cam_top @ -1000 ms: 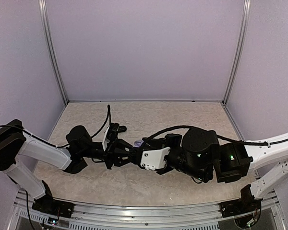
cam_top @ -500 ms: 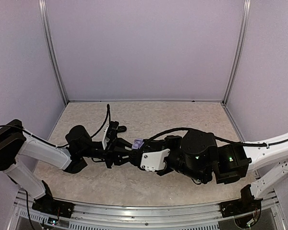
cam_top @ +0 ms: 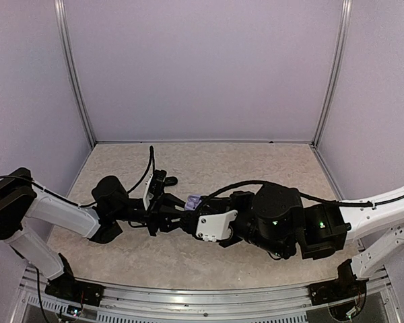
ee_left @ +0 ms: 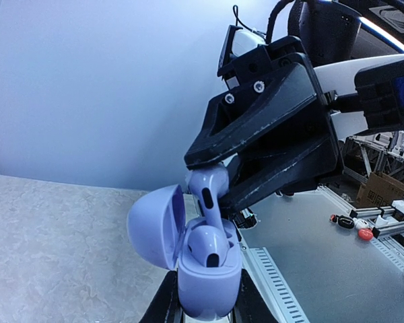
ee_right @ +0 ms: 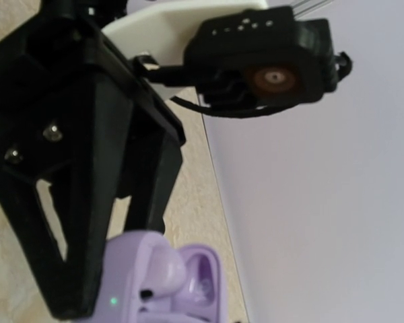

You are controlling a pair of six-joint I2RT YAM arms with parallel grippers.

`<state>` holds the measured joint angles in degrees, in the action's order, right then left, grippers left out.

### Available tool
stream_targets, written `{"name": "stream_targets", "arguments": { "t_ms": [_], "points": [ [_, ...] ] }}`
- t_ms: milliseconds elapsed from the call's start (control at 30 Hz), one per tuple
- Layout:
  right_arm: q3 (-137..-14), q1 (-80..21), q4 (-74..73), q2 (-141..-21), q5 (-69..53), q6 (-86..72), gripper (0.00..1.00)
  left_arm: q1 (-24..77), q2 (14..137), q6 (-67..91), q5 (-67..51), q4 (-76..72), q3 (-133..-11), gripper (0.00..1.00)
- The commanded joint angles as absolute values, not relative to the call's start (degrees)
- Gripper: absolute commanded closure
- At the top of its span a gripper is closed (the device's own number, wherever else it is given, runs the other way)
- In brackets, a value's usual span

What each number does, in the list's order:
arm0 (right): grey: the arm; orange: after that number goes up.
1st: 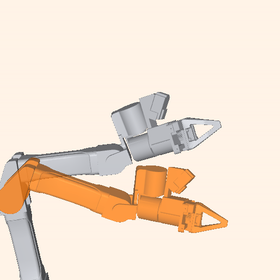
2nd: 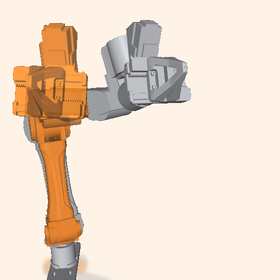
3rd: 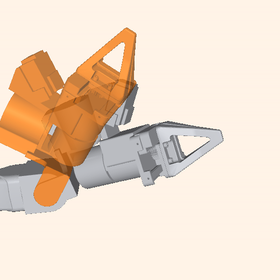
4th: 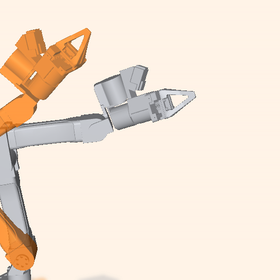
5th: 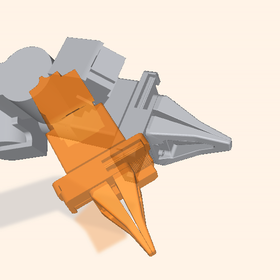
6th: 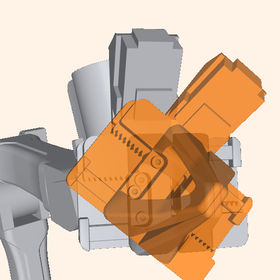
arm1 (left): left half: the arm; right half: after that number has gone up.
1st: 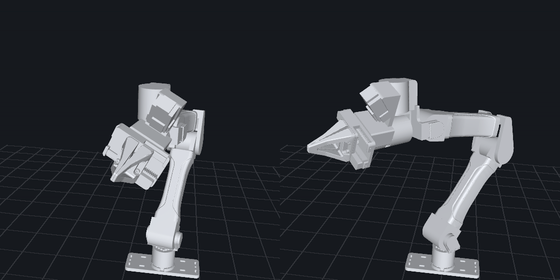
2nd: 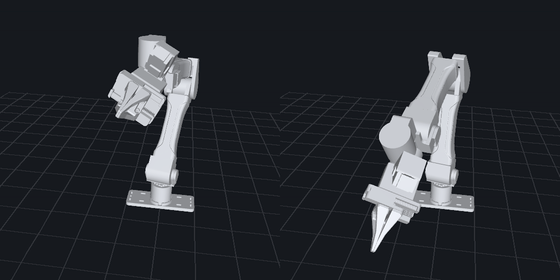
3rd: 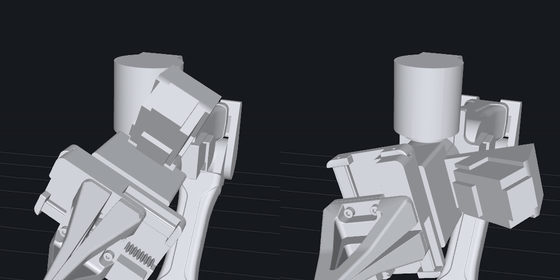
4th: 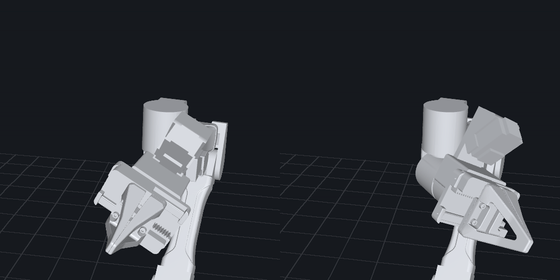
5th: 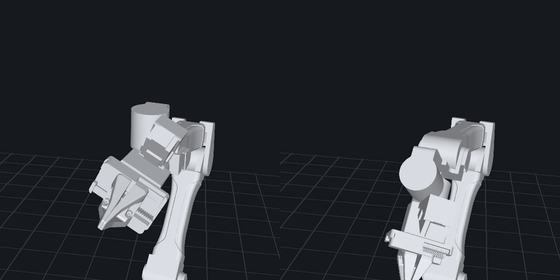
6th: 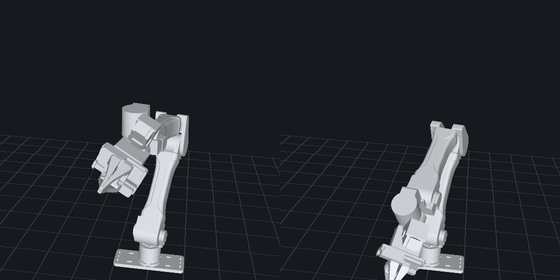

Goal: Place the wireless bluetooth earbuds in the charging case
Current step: Insert the right earbud into the right side groove of the charging case.

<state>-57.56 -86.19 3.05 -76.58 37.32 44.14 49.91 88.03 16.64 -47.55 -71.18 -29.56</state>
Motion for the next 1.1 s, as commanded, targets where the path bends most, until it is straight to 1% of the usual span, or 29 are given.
{"name": "stream_targets", "arguments": {
  "t_ms": [0,267,433,567,700,800,1067],
  "points": [
    [-57.1,-86.9,3.5,-77.5,35.1,44.5,0.81,49.7,87.8,17.2,-47.0,-73.1,-31.5,1.0],
    [-55.6,-86.9,3.8,-75.1,32.3,44.4,0.82,49.6,87.6,17.1,-47.7,-73.4,-31.3,1.0],
    [-55.4,-87.0,2.8,-75.1,31.4,44.6,0.7,49.6,87.7,17.3,-47.9,-73.4,-31.4,1.0],
    [-55.3,-86.9,2.9,-74.9,31.3,44.7,0.68,49.6,87.7,17.3,-47.7,-73.5,-31.4,1.0],
    [-55.3,-86.9,3.0,-74.6,31.5,44.7,0.59,49.6,87.6,17.1,-47.6,-73.5,-31.2,1.0],
    [-55.3,-86.9,3.5,-74.1,31.3,44.1,0.57,49.6,87.8,17.1,-47.7,-73.8,-31.2,1.0],
    [-57.0,-87.0,5.3,-70.0,27.8,39.4,0.45,49.2,89.0,18.0,-47.5,-76.4,-30.9,1.0]
  ]
}}
